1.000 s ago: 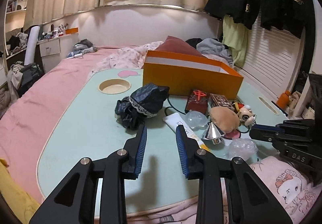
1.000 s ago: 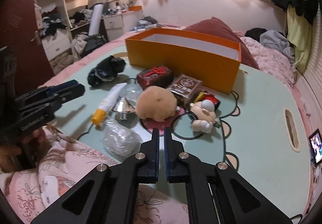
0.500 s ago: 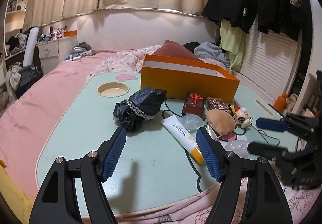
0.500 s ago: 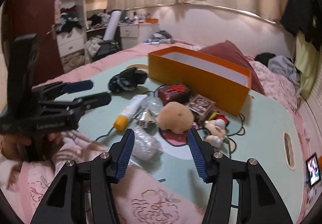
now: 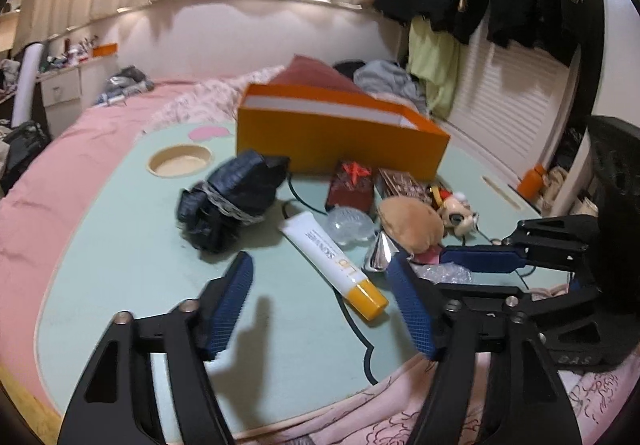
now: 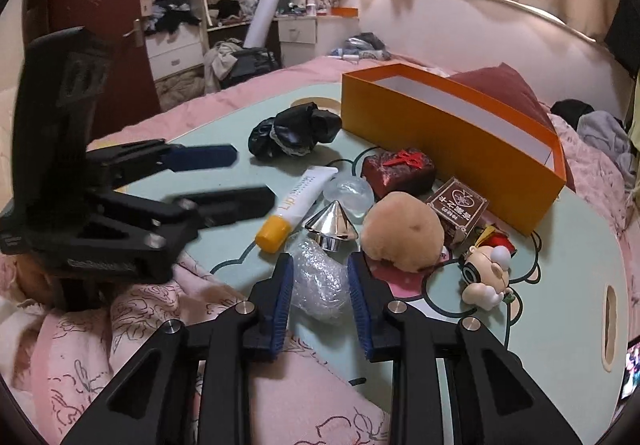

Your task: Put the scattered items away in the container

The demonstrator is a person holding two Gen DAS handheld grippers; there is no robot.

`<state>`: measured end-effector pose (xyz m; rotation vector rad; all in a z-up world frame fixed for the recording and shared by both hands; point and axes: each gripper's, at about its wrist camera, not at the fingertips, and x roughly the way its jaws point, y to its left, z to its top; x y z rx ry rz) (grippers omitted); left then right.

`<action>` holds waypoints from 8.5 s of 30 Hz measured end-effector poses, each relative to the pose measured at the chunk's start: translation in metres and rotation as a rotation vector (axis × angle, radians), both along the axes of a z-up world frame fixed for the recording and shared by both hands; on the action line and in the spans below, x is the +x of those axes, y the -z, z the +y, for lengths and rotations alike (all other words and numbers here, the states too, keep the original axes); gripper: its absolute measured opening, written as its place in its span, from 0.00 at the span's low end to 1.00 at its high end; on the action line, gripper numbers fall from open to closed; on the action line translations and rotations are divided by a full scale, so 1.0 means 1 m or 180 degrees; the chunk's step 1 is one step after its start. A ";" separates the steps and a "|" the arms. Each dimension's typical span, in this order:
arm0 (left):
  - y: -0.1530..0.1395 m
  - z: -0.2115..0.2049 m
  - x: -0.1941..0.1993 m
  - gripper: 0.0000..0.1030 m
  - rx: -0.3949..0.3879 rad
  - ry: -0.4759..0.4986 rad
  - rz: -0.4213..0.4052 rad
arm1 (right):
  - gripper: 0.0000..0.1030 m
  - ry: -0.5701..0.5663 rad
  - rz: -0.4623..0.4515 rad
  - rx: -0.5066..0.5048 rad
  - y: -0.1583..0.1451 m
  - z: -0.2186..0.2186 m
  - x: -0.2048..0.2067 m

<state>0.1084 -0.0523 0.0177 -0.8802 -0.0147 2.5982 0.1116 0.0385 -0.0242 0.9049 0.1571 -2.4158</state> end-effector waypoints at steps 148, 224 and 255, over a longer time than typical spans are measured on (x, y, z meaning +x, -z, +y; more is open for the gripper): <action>-0.007 0.011 -0.027 0.71 -0.0199 0.0005 -0.0235 | 0.68 0.1701 -0.0269 -0.0500 -0.012 0.098 -0.016; -0.021 0.021 -0.006 0.45 -0.0008 0.0017 0.0325 | 0.40 0.1262 0.0166 -0.0092 -0.006 0.056 -0.019; -0.014 0.022 -0.008 0.45 -0.0032 0.0040 0.0238 | 0.40 0.1247 0.0140 -0.0063 0.000 0.052 -0.021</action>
